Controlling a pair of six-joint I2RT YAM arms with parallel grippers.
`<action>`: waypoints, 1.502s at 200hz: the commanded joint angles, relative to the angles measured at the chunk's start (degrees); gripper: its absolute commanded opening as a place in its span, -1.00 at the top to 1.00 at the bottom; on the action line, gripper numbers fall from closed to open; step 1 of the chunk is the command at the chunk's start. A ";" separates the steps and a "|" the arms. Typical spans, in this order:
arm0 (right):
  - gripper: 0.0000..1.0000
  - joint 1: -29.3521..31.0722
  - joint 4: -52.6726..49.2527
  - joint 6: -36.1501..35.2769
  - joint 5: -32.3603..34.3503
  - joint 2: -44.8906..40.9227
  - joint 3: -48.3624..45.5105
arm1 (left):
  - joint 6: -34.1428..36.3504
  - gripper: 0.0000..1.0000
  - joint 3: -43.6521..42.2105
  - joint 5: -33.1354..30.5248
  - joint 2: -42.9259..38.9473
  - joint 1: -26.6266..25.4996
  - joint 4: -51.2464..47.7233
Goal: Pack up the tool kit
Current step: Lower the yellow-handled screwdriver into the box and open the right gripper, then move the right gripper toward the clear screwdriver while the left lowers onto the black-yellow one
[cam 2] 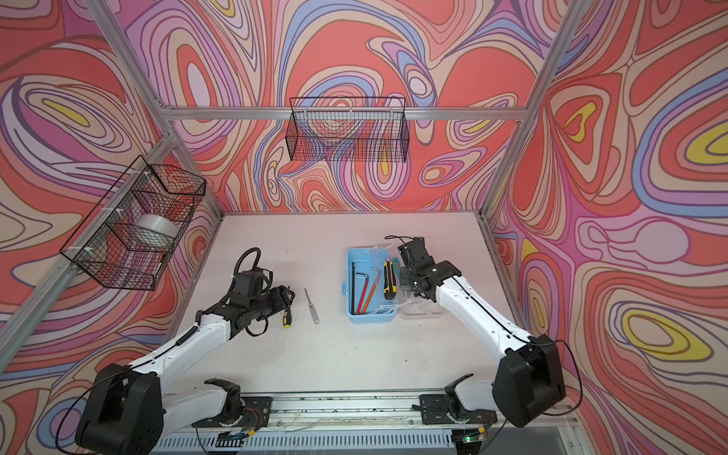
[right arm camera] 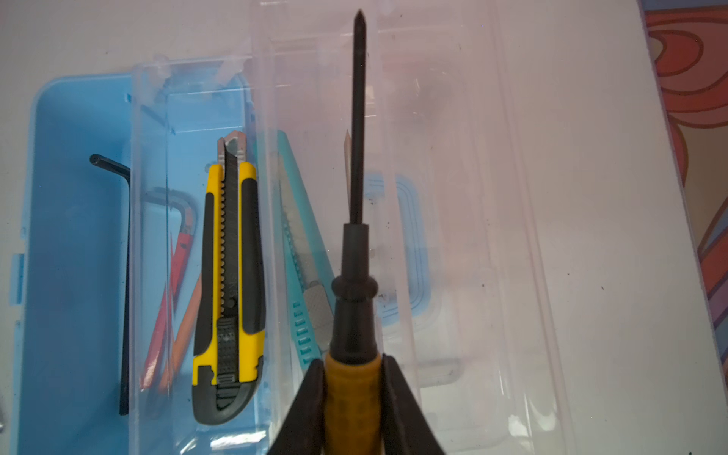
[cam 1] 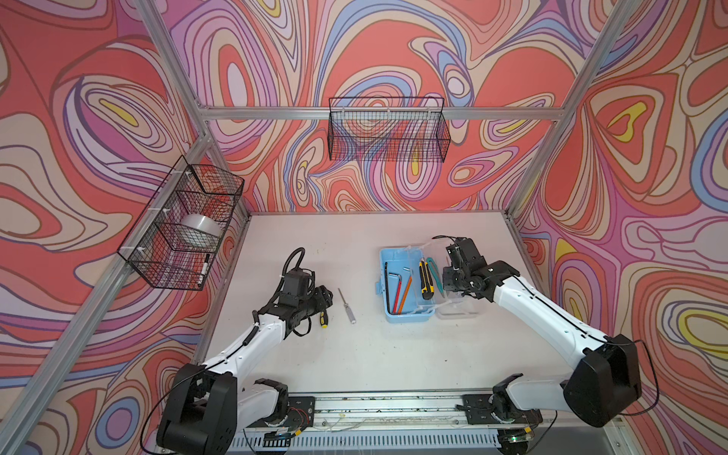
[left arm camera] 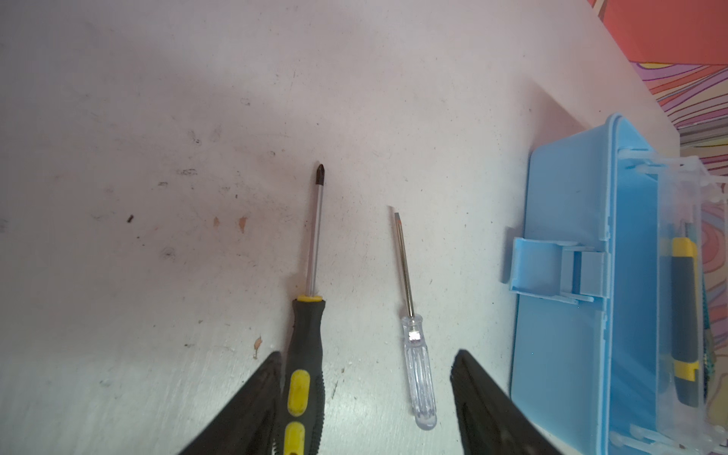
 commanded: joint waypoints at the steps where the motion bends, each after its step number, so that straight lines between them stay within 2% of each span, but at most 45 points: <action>1: 1.00 -0.16 1.75 -0.56 -0.50 0.17 -0.64 | 0.47 -0.36 0.56 -1.39 -1.13 -0.42 -1.57; 30: 1.00 -0.22 1.50 -0.40 -0.16 0.95 -0.61 | 0.63 -0.36 0.60 -1.50 -1.06 -0.35 -1.93; 69: 0.56 -0.17 1.28 0.03 -0.39 0.65 -0.59 | 0.65 -0.36 0.61 -1.55 -1.24 -0.39 -2.02; 133: 0.24 -0.17 0.25 -0.61 0.11 0.33 0.79 | 0.52 -0.36 0.39 -1.24 -0.78 -0.39 -1.52; 165: 0.23 -0.17 -1.58 -0.15 0.63 -0.71 3.29 | 1.09 -0.37 0.52 -2.14 -1.01 -0.35 -2.47; 186: 0.23 0.03 -1.89 0.62 -2.84 -3.04 6.33 | 2.04 -0.37 0.80 -3.51 -1.04 -0.40 -4.83; 208: 0.23 3.70 -1.93 1.47 -2.70 -4.19 10.13 | 2.28 -0.35 0.45 -4.61 -0.99 -0.36 -5.49; 232: 0.24 9.21 -1.81 1.84 -0.74 -2.59 13.80 | 2.52 -0.14 0.73 -6.94 0.37 -1.17 -7.18; 249: 0.24 10.43 -1.03 1.82 -1.03 -1.00 14.29 | 2.46 -0.02 1.91 -9.56 2.75 -2.60 -8.27; 300: 0.27 12.19 3.05 2.54 -4.86 1.88 13.26 | 1.14 0.06 2.56 -11.37 8.81 -4.35 -7.83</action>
